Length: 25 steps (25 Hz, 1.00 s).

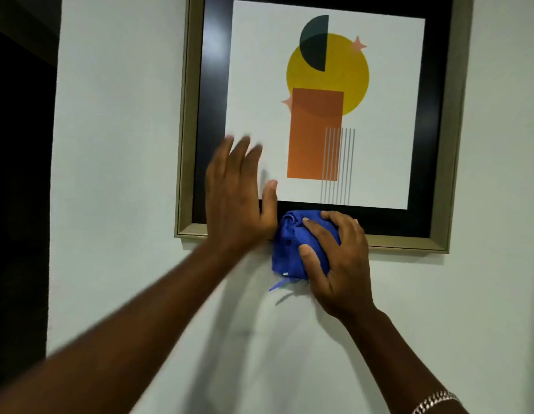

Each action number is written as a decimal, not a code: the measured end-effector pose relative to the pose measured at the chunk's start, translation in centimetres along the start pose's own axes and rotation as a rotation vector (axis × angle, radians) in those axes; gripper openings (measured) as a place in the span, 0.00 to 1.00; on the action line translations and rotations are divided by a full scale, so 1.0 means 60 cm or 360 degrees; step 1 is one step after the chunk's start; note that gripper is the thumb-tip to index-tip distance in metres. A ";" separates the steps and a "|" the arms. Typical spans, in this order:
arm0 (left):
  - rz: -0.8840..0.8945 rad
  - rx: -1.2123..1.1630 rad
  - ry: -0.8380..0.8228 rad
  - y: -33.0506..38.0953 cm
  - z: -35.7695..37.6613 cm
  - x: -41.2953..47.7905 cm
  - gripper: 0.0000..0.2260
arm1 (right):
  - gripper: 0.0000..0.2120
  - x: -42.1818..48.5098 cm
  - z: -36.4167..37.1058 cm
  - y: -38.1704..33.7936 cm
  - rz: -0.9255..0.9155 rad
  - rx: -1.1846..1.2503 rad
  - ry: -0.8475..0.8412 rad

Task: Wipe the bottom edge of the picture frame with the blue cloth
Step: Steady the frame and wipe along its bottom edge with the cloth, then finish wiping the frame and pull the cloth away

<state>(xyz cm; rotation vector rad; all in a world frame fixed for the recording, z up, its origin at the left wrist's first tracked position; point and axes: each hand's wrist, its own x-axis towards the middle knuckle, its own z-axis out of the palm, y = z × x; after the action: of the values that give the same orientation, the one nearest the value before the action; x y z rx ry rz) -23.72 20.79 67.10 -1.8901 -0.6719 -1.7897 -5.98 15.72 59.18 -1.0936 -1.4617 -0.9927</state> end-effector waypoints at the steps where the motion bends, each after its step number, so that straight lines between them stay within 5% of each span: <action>1: -0.0196 -0.0240 0.0196 0.030 0.001 -0.056 0.18 | 0.21 -0.001 -0.010 0.005 -0.0008 0.0089 -0.0077; 4: -0.0842 -0.0805 0.0275 0.115 0.006 -0.158 0.08 | 0.22 -0.002 -0.035 0.021 0.0009 0.0256 -0.0261; 9: -0.1335 -0.0986 -0.0005 0.169 0.024 -0.129 0.18 | 0.25 -0.014 -0.054 0.021 0.0024 0.0265 -0.0226; 15: -0.1467 -0.1345 -0.0028 0.219 0.014 -0.165 0.13 | 0.33 -0.082 -0.115 0.005 0.0753 0.0737 0.0225; 19: -0.1519 -0.1507 -0.0287 0.276 0.025 -0.273 0.15 | 0.30 -0.207 -0.173 0.030 0.1308 0.1250 0.0095; 25: -0.2045 -0.1121 -0.0833 0.388 0.098 -0.592 0.12 | 0.27 -0.532 -0.219 0.080 0.1971 0.0843 -0.0273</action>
<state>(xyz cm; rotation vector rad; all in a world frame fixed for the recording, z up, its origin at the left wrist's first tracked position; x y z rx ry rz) -6.02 4.80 31.47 -2.7342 -1.9981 -2.4301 4.20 0.10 29.73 -1.3592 -0.7888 0.3450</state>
